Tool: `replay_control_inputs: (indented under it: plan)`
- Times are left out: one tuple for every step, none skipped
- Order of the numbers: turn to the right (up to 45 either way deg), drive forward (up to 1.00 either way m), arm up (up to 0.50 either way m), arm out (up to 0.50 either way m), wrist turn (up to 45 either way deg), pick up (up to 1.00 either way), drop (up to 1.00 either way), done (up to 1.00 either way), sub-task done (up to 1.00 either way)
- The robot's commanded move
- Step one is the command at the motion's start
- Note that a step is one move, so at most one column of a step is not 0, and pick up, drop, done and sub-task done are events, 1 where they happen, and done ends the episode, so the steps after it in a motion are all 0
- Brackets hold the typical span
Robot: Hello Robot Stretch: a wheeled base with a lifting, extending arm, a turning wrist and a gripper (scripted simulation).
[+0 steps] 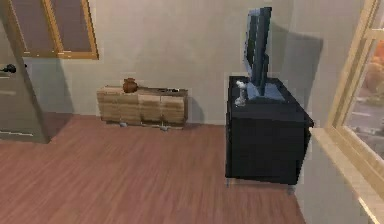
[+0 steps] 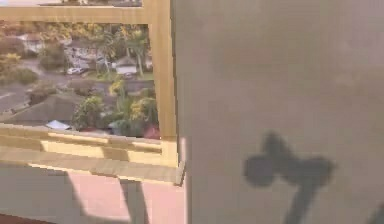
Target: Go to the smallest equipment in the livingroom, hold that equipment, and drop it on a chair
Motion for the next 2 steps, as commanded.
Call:
replay_control_inputs:
  plan:
    - [0.0, 1.00, 0.00, 0.00, 0.0, 0.00, 0.00, 0.00, 0.00]
    - [-9.0, 0.00, 0.00, 0.00, 0.0, 0.00, 0.00, 0.00, 0.00]
